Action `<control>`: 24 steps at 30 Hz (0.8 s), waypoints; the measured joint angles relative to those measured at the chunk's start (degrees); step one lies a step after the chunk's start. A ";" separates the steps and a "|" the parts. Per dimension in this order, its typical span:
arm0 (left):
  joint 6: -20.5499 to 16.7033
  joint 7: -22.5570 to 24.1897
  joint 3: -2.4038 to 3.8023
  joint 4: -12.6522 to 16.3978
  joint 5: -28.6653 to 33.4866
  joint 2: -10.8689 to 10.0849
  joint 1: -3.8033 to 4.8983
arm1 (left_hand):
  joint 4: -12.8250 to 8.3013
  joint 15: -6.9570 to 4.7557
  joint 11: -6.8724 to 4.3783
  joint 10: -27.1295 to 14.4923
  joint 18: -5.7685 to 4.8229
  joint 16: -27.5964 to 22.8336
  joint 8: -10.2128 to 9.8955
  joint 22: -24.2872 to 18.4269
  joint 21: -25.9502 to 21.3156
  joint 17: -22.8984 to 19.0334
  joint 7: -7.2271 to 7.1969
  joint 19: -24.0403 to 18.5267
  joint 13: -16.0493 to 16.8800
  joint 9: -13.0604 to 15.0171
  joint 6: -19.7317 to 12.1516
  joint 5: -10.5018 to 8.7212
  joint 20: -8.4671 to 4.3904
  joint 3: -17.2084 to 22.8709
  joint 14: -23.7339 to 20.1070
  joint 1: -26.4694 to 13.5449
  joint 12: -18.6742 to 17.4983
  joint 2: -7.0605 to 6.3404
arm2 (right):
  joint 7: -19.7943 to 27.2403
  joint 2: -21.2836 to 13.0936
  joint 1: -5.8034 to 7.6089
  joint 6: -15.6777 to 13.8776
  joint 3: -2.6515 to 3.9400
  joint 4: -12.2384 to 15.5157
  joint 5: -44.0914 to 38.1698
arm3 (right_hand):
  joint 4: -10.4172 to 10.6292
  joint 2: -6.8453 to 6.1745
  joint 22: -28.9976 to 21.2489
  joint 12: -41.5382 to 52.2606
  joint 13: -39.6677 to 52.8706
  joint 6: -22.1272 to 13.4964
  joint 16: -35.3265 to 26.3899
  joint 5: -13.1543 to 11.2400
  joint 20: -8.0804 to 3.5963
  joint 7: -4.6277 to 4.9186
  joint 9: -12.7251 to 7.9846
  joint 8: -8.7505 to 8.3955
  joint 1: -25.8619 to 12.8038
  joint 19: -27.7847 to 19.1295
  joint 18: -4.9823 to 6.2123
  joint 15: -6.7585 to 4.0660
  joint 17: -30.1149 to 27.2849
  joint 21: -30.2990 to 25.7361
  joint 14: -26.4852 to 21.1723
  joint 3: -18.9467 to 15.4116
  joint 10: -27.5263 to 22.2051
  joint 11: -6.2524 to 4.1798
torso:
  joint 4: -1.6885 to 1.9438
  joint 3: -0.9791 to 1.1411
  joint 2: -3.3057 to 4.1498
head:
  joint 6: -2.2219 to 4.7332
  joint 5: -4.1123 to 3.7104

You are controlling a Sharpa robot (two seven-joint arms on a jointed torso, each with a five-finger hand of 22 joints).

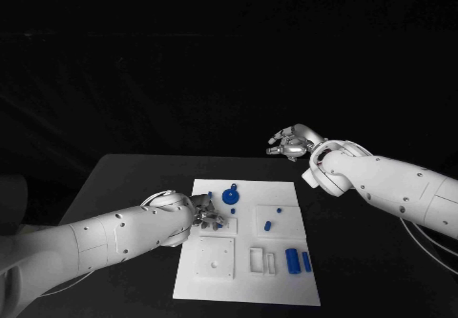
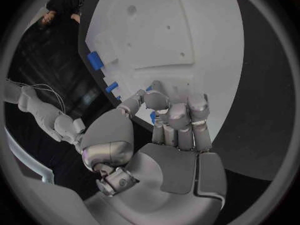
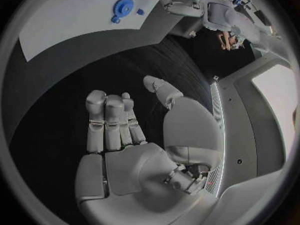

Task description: Assemble the parts on the task board

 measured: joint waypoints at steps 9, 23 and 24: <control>0.02 -0.11 0.06 -0.08 0.25 -0.90 -0.01 | 1.73 -0.20 -0.06 -0.05 0.00 0.18 -0.05 -0.01 0.00 -0.13 0.11 0.00 -0.22 0.17 -0.35 0.00 0.00 0.56 -0.18 -0.10 0.27 -2.90 | 0.00 -0.28 -0.09 0.01 0.00 0.07 0.01 | 0.00 0.00 0.00 0.23 -0.04 -0.15 0.00 0.00 0.00 -0.05 0.00 0.00 0.00 0.00 0.00 0.00 0.00 -0.22 0.00 0.00 0.00 0.00 | 0.01 -0.04 -0.01 | -0.04 0.03; 0.82 -1.06 4.77 1.89 5.96 -3.92 1.14 | 1.49 -0.21 0.96 -0.64 -0.01 0.18 -2.64 -0.02 0.00 -0.21 1.09 -0.72 -0.57 -0.34 -3.98 0.00 0.31 -3.69 -0.19 -1.33 0.26 -4.02 | 0.04 -0.61 -0.19 -0.03 -0.01 -0.25 0.19 | 0.08 0.30 0.00 0.23 -0.15 -0.27 0.00 -0.22 0.08 -0.13 -0.11 0.00 -0.30 -0.08 0.00 0.00 0.00 -0.22 0.00 -0.41 -0.21 0.21 | -0.01 0.00 -0.04 | 0.62 -0.19; 0.84 -1.08 4.77 1.89 6.12 -3.99 1.29 | 1.44 -0.21 1.01 -0.64 -0.01 0.18 -2.78 -0.02 0.00 -0.21 1.13 -0.74 -0.57 -0.38 -4.16 0.00 0.32 -3.75 -0.19 -1.33 0.27 -4.02 | 0.04 -0.61 -0.19 -0.03 -0.01 -0.27 0.20 | 0.08 0.28 0.00 0.23 -0.17 -0.27 0.00 -0.22 0.08 -0.13 -0.11 0.00 -0.32 -0.08 0.00 0.00 0.00 -0.22 0.00 -0.41 -0.21 0.21 | -0.01 0.00 -0.04 | 0.63 -0.20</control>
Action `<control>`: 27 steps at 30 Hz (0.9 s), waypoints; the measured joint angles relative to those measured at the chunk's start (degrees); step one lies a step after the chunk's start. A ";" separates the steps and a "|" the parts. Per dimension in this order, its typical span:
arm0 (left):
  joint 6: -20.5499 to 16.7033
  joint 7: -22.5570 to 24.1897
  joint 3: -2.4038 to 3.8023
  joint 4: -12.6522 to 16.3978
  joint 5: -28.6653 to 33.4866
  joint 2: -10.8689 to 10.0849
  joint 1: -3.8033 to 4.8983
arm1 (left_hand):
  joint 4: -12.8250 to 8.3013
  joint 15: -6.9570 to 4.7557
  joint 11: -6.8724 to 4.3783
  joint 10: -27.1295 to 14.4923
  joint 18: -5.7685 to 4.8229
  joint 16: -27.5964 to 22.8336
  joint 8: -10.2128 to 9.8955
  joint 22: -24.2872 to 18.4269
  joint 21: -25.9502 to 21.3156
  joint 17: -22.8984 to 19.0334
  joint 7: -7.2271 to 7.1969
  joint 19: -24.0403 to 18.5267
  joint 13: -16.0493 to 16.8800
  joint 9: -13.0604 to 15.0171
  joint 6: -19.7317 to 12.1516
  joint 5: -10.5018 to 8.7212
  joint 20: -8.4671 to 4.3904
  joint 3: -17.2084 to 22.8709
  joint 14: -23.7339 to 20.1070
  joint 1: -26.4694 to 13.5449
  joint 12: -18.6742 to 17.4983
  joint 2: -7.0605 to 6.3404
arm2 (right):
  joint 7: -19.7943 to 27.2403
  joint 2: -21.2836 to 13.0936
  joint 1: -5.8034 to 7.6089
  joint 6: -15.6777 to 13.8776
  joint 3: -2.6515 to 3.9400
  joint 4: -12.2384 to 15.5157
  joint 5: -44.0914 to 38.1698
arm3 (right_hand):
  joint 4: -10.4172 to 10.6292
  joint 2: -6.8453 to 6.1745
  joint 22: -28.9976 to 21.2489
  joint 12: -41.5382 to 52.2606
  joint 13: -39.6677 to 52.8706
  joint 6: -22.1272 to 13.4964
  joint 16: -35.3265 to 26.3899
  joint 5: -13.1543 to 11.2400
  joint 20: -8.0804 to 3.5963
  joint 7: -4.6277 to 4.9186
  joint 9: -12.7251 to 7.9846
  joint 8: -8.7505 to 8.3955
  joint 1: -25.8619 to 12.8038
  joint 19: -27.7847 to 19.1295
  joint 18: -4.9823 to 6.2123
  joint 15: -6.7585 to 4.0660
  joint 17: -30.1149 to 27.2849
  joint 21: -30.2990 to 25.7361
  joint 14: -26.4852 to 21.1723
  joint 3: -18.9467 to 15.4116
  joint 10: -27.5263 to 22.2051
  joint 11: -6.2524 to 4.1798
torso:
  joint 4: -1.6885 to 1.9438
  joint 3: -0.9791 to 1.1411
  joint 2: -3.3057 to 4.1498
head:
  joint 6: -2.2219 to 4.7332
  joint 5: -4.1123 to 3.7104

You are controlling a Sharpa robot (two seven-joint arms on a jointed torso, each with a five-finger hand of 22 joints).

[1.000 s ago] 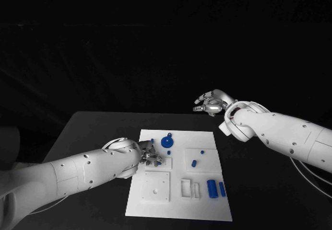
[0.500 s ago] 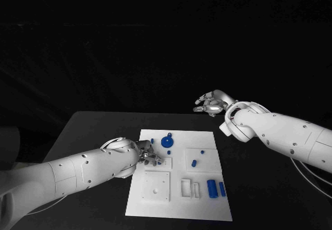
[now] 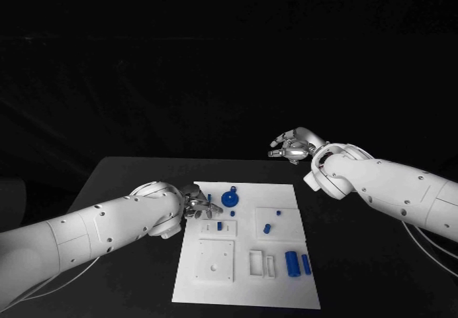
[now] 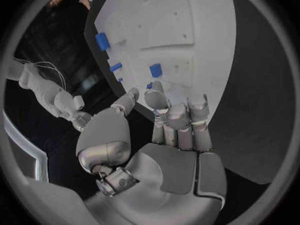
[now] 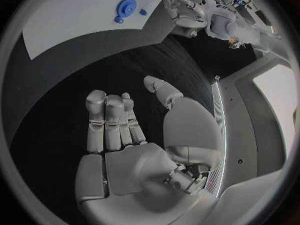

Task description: Assemble the parts on the task board

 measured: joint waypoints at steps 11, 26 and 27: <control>1.60 -0.29 0.16 -6.37 3.95 0.55 3.58 | -1.00 1.16 1.30 0.05 -0.16 0.00 -2.09 -0.01 0.00 -0.21 1.74 -0.08 -0.33 -0.58 -4.43 0.00 0.08 -0.67 -0.13 0.89 0.22 0.89 | 0.00 0.18 0.00 0.01 0.01 -0.35 0.15 | 0.00 -0.22 0.00 0.00 -0.02 -0.10 0.00 0.00 0.01 0.09 0.00 0.00 -0.22 0.00 0.00 0.00 0.00 0.00 0.00 0.00 0.00 0.00 | 0.03 0.04 0.00 | 0.69 0.08; 5.59 0.04 0.12 -18.83 3.34 8.72 3.70 | -1.48 2.60 2.71 -0.53 -0.62 -0.86 -4.60 -0.31 -0.66 -0.77 3.33 -1.10 -1.12 -1.13 -9.73 0.00 0.70 -1.45 -0.94 1.42 -0.45 1.42 | 0.01 0.39 0.00 0.00 0.01 -0.13 0.23 | 0.16 -0.22 0.00 0.00 -0.06 0.04 0.00 -0.44 0.01 0.24 0.01 0.00 -0.21 -0.01 0.00 0.00 0.00 0.00 0.00 -0.16 0.00 0.00 | -0.20 -0.13 0.35 | 0.99 0.12; 5.85 0.10 0.11 -19.52 3.21 9.15 3.70 | -1.41 2.73 2.86 -0.63 -0.67 -0.86 -4.90 -0.31 -0.66 -0.77 3.48 -1.10 -1.17 -1.22 -10.33 0.00 0.71 -1.53 -1.07 1.42 -0.45 1.42 | 0.01 0.40 0.00 0.00 0.01 -0.07 0.23 | 0.16 -0.22 0.00 0.09 -0.14 0.04 0.00 -0.78 0.01 0.24 0.01 0.00 -0.21 -0.01 0.00 0.00 0.00 0.00 0.00 -0.16 0.00 0.00 | -0.26 -0.15 0.41 | 1.01 0.16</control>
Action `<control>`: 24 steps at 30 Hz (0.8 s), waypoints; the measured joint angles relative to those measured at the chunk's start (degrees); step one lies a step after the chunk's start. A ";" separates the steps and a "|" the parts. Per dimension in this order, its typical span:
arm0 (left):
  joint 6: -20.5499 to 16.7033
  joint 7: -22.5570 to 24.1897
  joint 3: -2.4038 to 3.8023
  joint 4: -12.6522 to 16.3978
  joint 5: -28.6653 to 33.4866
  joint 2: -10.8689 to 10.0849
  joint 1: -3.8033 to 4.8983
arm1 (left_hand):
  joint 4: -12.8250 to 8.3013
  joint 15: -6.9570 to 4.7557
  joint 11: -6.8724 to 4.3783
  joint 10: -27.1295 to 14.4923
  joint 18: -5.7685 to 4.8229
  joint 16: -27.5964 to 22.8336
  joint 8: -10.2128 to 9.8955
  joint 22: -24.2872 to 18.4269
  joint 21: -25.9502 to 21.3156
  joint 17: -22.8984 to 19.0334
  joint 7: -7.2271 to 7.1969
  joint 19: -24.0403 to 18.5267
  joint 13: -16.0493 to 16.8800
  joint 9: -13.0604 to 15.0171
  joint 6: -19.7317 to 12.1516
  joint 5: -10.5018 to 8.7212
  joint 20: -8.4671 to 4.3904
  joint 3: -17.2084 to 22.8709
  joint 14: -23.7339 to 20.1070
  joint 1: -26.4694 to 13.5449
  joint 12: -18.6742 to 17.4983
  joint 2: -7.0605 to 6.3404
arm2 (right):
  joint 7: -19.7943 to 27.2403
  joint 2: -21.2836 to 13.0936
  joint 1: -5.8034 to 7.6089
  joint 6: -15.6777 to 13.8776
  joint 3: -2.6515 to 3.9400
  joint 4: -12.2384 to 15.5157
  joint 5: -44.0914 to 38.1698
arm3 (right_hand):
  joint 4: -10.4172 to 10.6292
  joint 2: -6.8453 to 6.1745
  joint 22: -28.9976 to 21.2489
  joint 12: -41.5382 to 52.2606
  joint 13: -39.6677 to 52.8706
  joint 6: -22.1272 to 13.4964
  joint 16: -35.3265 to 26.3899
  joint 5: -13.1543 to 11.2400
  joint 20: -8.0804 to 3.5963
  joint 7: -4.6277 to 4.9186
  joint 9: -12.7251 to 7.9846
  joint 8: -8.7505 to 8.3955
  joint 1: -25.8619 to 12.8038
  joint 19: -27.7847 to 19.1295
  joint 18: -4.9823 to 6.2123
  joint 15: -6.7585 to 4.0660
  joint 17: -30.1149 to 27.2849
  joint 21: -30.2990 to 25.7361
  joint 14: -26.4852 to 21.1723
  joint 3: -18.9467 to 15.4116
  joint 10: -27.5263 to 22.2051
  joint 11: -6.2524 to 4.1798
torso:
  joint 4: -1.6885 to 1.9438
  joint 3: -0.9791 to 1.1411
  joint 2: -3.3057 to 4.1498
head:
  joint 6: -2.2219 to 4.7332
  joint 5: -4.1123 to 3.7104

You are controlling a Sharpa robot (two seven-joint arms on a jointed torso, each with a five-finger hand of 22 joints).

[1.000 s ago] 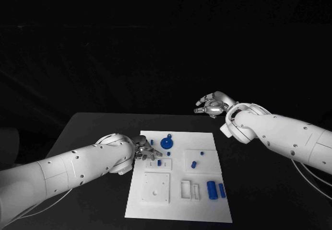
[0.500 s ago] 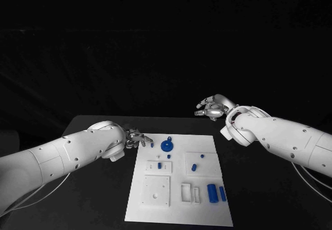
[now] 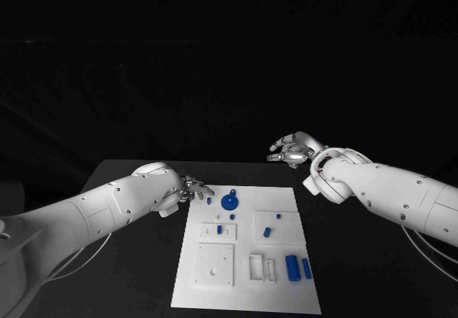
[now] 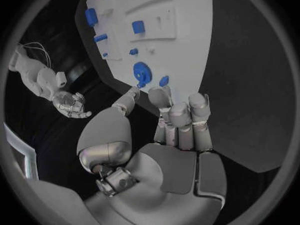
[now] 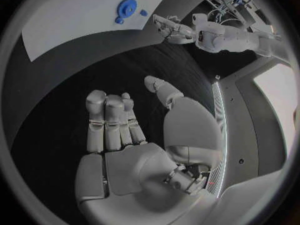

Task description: Assemble the parts on the task board

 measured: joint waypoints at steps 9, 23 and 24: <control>1.61 0.49 -0.27 -4.33 -2.17 2.58 -0.68 | 0.35 0.99 0.99 -0.02 0.24 0.00 -1.69 -0.07 0.00 0.00 1.13 -0.40 -0.18 -0.69 -3.32 0.00 0.01 -0.35 0.03 -0.23 0.00 0.23 | 0.00 -0.27 0.01 -0.02 0.00 0.46 0.02 | -0.16 0.00 0.00 0.17 -0.06 -0.01 0.00 -0.78 0.00 -0.01 0.00 0.00 0.00 0.00 0.00 0.00 0.00 0.00 0.00 -0.16 0.00 0.00 | -0.63 -0.15 0.69 | 0.37 0.16; 2.32 1.17 -0.10 -7.01 -3.93 3.97 -0.54 | 0.50 0.99 1.21 0.21 0.25 0.00 -1.51 -0.06 0.00 0.00 1.18 -0.40 -0.23 -0.43 -3.34 0.00 0.02 -0.50 0.03 -0.49 0.00 0.49 | -0.01 -0.25 0.02 -0.06 0.00 0.68 0.03 | -0.16 0.00 0.00 0.17 -0.12 -0.04 0.00 -1.00 0.00 -0.04 -0.05 0.00 0.00 0.00 0.00 0.00 0.00 0.00 0.00 -0.16 0.00 0.00 | -1.14 -0.38 1.68 | 0.68 0.31; 2.35 1.22 -0.09 -7.08 -3.95 4.00 -0.52 | 0.50 0.99 1.21 0.21 0.25 0.00 -1.50 -0.06 0.00 0.00 1.18 -0.40 -0.23 -0.41 -3.34 0.00 0.01 -0.50 0.03 -0.47 0.00 0.52 | -0.01 -0.24 0.02 -0.06 0.00 0.68 0.03 | -0.16 0.00 0.00 0.17 -0.12 -0.04 0.00 -1.00 0.00 -0.04 -0.05 0.00 0.00 0.00 0.00 0.00 0.00 0.00 0.00 -0.16 0.00 0.00 | -1.16 -0.42 1.73 | 0.68 0.28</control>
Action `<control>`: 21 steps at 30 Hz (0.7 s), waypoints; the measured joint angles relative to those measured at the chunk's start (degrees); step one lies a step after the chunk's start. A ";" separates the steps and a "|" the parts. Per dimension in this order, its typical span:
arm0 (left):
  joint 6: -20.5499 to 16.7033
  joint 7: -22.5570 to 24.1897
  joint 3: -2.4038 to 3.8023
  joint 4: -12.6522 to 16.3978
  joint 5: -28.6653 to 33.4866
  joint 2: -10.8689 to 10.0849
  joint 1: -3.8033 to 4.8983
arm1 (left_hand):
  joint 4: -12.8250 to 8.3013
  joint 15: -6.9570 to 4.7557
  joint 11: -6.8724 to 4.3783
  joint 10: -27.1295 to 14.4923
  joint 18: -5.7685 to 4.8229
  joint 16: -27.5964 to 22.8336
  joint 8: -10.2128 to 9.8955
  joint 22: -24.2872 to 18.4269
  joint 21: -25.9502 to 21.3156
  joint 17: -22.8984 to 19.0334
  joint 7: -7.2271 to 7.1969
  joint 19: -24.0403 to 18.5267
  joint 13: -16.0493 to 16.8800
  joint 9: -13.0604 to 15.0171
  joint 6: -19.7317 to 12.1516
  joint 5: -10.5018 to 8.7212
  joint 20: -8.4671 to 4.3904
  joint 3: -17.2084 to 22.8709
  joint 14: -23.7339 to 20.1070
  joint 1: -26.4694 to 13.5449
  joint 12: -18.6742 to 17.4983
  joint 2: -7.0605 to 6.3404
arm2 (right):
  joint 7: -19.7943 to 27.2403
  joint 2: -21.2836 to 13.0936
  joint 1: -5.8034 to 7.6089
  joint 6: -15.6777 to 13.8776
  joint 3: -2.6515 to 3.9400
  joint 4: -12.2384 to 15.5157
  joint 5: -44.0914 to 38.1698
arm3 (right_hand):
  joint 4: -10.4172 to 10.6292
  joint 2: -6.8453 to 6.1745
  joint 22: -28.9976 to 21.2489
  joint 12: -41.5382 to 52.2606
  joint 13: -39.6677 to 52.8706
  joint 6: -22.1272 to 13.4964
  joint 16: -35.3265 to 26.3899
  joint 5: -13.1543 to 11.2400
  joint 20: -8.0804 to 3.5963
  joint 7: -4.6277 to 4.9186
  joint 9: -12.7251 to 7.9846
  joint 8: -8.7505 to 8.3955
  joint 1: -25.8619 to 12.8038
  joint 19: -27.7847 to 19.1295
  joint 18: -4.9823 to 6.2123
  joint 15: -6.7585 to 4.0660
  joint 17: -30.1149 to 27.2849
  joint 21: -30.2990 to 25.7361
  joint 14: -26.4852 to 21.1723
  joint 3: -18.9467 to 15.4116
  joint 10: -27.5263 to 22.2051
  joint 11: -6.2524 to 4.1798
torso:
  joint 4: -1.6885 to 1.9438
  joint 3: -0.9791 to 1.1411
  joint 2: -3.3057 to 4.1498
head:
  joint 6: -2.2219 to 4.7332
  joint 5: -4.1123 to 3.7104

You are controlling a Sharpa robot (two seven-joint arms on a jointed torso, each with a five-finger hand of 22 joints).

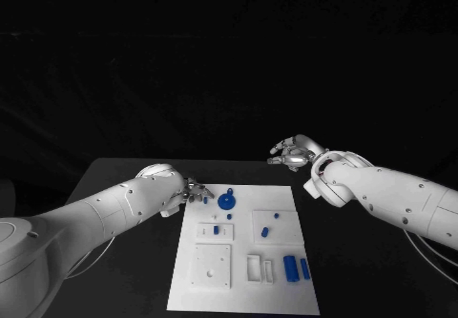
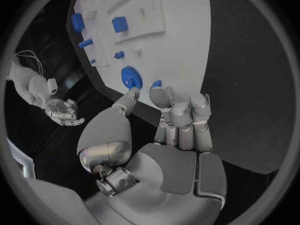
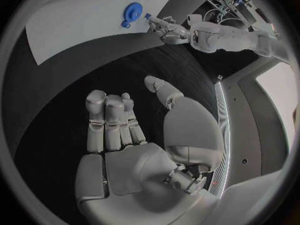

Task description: Assemble the parts on the task board

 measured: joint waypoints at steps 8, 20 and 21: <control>0.40 0.62 0.08 -0.70 -0.02 0.28 0.15 | -1.28 0.00 -0.01 0.01 0.00 0.00 0.39 0.02 0.00 0.00 -0.35 0.00 -0.07 0.32 0.55 0.00 0.01 0.52 0.00 2.39 0.00 3.97 | 0.00 0.05 0.00 0.00 0.00 -0.01 0.01 | 0.00 0.00 0.00 0.00 0.00 -0.01 0.00 0.00 0.00 -0.01 0.00 0.00 0.00 0.00 0.00 0.00 0.00 0.00 0.00 0.00 0.00 0.00 | -0.04 -0.15 0.23 | 0.03 -0.03; 0.86 1.11 0.01 -1.22 0.14 0.71 -0.03 | -6.08 0.00 -0.01 0.01 0.00 0.00 1.72 0.22 0.00 -0.04 -0.87 0.00 -0.42 0.26 3.12 0.00 0.02 1.56 0.00 7.51 0.00 8.48 | -0.01 0.14 0.00 0.00 0.00 -0.01 0.01 | 0.00 0.00 0.00 -0.01 -0.05 -0.11 0.00 0.00 0.00 -0.09 0.01 0.00 0.00 0.00 0.00 0.00 0.00 0.00 0.00 0.00 0.00 0.00 | -0.09 -0.15 0.26 | -0.26 0.04; 0.95 1.14 0.01 -1.32 0.16 0.73 -0.05 | -6.12 0.00 -0.01 0.01 0.00 0.00 1.88 0.22 0.00 -0.07 -0.92 0.00 -0.43 0.26 3.17 0.00 0.02 1.98 0.00 7.84 0.00 8.45 | -0.01 0.16 0.00 0.00 0.00 -0.02 0.01 | 0.00 0.00 0.00 -0.01 -0.05 -0.11 0.00 0.00 0.00 -0.09 0.01 0.00 0.00 0.00 0.00 0.00 0.00 0.00 0.00 0.00 0.00 0.00 | -0.09 -0.15 0.26 | -0.29 0.04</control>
